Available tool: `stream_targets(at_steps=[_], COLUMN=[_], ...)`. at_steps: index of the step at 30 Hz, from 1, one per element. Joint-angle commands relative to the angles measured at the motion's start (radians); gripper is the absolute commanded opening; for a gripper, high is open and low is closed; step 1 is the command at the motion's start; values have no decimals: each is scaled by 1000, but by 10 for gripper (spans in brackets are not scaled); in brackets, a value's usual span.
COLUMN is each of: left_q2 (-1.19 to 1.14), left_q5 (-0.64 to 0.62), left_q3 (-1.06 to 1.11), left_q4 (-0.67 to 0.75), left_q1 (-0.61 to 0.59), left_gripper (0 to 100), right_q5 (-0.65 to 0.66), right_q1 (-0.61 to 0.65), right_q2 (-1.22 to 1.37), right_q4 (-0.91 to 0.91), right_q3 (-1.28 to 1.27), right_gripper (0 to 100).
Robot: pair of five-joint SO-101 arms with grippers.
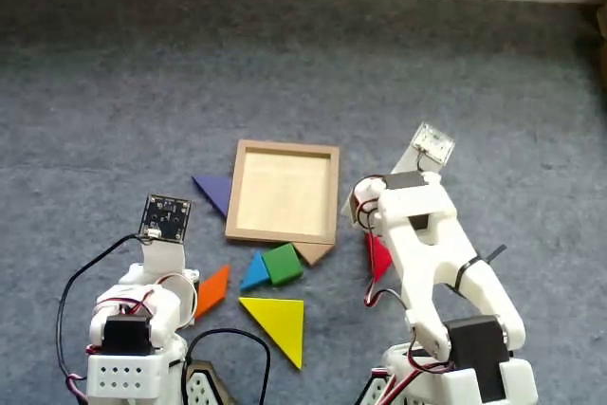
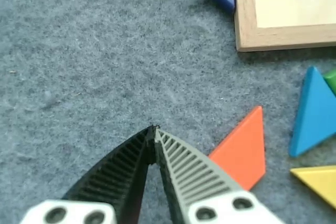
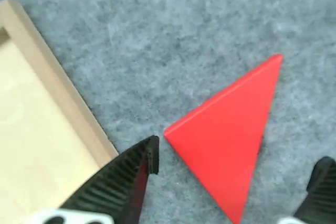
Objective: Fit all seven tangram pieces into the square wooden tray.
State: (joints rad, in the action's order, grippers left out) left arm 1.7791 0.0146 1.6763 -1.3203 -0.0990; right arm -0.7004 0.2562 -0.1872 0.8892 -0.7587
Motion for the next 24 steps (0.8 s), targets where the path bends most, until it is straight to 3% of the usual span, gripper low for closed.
stream_targets(at_steps=[1, 24], left_q2=[41, 41], left_q5=[5, 5], left_q3=[19, 19], left_q4=[-6, -6], left_q1=[-10, -10], left_gripper=[7, 7], right_q5=[-20, -25], right_q1=[10, 4], right_q2=[-7, -5], right_q4=[-76, -85], right_q3=[50, -33], right_gripper=[392, 370])
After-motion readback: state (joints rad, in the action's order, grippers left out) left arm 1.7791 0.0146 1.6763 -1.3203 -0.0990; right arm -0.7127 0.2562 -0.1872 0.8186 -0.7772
